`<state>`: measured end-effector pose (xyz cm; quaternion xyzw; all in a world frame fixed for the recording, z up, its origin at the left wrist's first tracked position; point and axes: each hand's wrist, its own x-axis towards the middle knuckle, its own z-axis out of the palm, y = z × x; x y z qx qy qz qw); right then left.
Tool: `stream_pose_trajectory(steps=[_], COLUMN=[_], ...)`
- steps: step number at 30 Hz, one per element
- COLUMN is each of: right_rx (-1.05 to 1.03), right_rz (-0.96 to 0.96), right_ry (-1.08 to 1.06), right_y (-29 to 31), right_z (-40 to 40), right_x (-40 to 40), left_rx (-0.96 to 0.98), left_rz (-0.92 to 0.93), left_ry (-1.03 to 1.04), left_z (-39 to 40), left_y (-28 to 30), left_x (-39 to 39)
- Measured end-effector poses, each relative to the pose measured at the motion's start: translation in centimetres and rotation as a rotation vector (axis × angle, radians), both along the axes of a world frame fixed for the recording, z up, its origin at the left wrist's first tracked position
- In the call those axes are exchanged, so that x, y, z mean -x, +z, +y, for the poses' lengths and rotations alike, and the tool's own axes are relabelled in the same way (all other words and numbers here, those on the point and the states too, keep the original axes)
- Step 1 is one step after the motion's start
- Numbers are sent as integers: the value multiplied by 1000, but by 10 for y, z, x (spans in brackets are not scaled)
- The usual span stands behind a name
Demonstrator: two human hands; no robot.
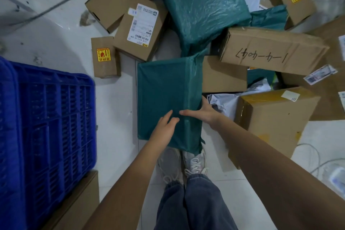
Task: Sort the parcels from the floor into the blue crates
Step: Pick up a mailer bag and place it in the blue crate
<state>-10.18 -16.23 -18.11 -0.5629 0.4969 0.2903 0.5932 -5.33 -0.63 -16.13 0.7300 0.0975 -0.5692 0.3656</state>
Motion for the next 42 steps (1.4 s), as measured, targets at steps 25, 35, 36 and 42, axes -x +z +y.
stream_pose_trajectory(steps=[25,35,36,42], right_rx=[1019,491,348,-276], right_rz=[-196,-109,-41,53], right_ry=[872,126,-59,-192], right_y=[123,138,138,147], right_z=[121,44,30,11], right_x=[-12,38,44,62], left_rx=[-515,-306,-280,40], left_rz=[150,-201,-226,-200], left_ry=[439,710,754,1005], left_z=[29,69,73,93], left_y=[86,112,118,156], left_x=[-123,-55,-52,-43])
